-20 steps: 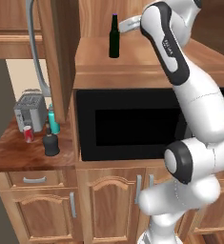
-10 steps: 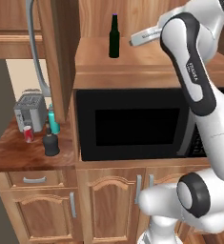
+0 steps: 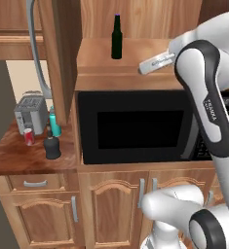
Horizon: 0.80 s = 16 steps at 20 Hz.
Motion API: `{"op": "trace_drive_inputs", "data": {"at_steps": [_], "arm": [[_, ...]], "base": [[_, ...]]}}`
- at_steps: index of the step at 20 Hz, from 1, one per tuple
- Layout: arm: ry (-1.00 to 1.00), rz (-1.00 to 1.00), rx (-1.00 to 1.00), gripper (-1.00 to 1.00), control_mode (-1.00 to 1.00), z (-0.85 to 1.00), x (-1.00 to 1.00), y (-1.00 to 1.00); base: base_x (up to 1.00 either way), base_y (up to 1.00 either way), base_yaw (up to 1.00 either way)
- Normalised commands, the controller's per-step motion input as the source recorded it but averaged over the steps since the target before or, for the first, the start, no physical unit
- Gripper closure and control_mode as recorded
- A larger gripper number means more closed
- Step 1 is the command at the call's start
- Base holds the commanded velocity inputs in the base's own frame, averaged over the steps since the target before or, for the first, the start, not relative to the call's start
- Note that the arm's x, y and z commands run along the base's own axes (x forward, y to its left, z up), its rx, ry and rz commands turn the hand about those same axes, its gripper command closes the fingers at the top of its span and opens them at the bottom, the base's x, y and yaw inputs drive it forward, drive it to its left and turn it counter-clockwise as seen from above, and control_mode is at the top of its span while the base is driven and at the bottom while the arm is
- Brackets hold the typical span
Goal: Sort all alcoholic drinks to one cabinet, and non-alcoholic drinks to the other.
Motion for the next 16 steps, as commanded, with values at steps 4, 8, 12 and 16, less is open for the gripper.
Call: {"op": "trace_drive_inputs", "data": {"at_steps": [4,8,12,16], "arm": [[0.19,-0.04,-0.09,-1.0,-1.0,-0.44,-0.34,0.0],[0.15,-0.17,-0.15,-1.0,-1.0,-0.29,-0.3,0.0],[0.16,-0.2,-0.13,-1.0,-1.0,-0.25,-0.3,0.0],[0.08,-0.18,-0.03,-1.0,-1.0,-0.35,-0.43,-0.09]], "base": [[0.0,0.0,0.0],[0.0,0.0,0.0],[0.0,0.0,0.0],[0.0,0.0,0.0]]}}
